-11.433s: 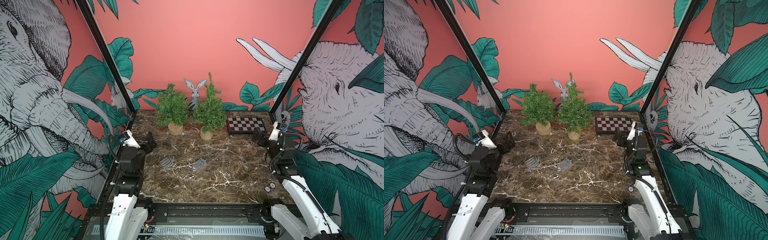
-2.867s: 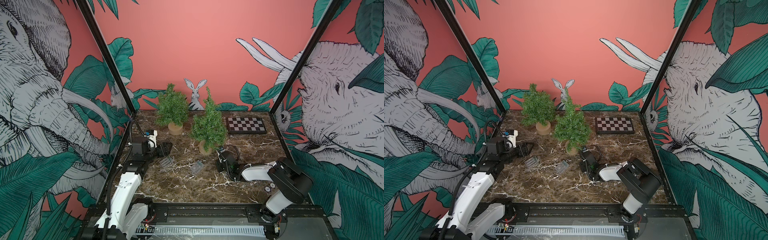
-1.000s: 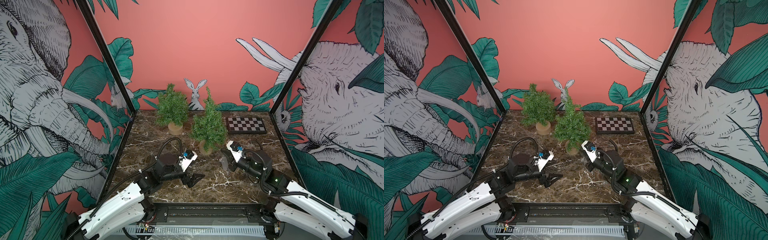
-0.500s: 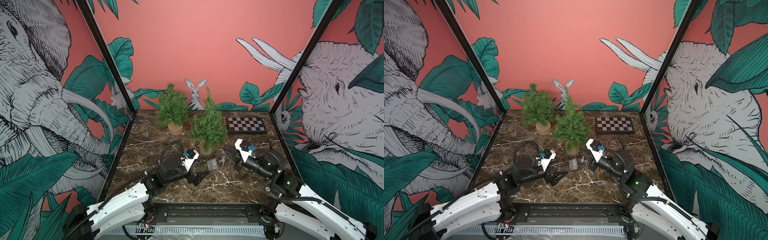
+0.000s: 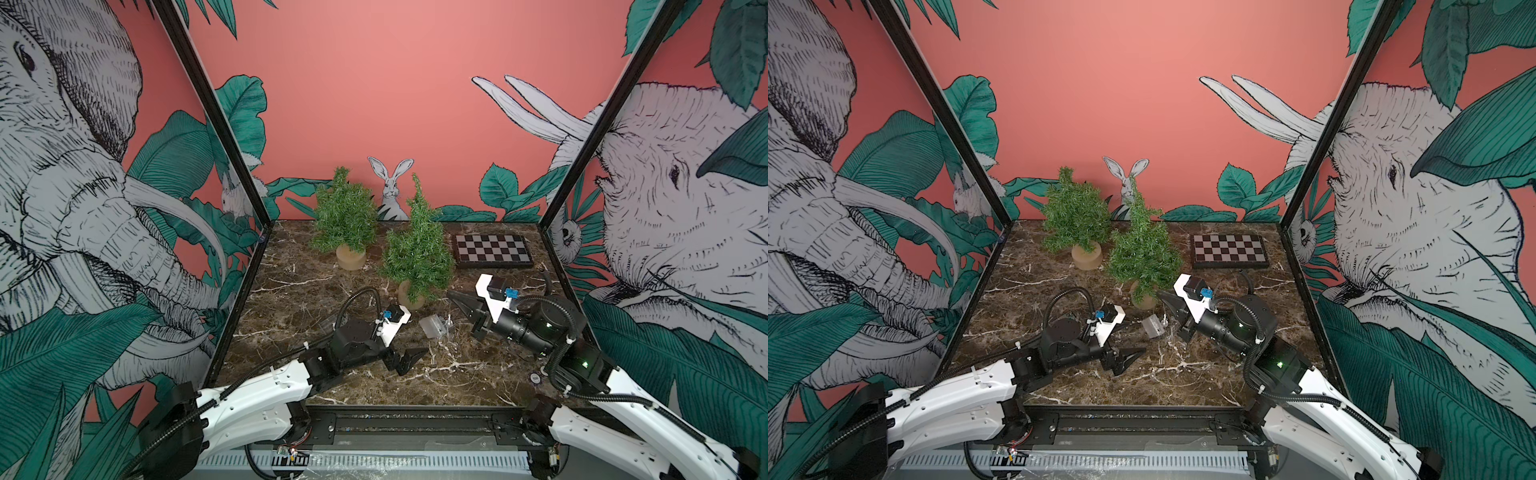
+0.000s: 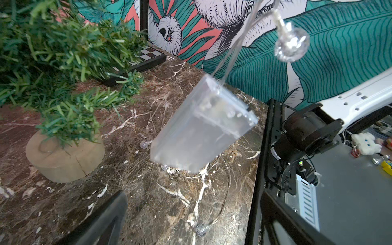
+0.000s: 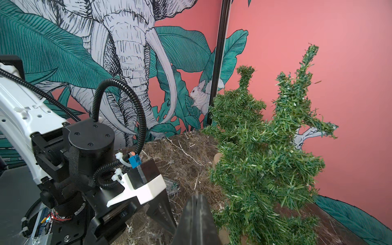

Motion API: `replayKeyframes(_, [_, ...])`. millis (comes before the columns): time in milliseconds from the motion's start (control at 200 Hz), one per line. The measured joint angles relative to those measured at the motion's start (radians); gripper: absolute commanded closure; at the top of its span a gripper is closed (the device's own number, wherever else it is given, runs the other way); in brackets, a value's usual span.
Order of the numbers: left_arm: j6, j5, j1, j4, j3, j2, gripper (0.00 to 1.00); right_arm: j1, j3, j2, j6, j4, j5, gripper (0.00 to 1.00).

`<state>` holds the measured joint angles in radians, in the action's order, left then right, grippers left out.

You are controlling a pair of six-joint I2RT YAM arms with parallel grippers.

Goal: Wrap string light around the christmas tree
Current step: Pick up the light string from the center of the board.

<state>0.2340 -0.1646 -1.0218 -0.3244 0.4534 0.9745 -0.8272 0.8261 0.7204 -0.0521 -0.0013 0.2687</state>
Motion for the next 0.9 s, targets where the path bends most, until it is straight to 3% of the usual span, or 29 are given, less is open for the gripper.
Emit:
replayKeyframes(260, [-0.034,0.054,-0.032,-0.038,0.006,0.015,0.01,0.0,0.028,0.035,0.021,0.014,0.05,1.0])
replayKeyframes(650, [-0.116,0.083,-0.038,-0.066,0.019,0.039,0.13,-0.005,0.058,0.05,0.043,0.028,0.109,1.0])
replayKeyframes(895, [-0.127,0.077,-0.038,-0.075,0.047,0.056,0.34,-0.01,0.058,0.066,0.049,0.028,0.122,1.0])
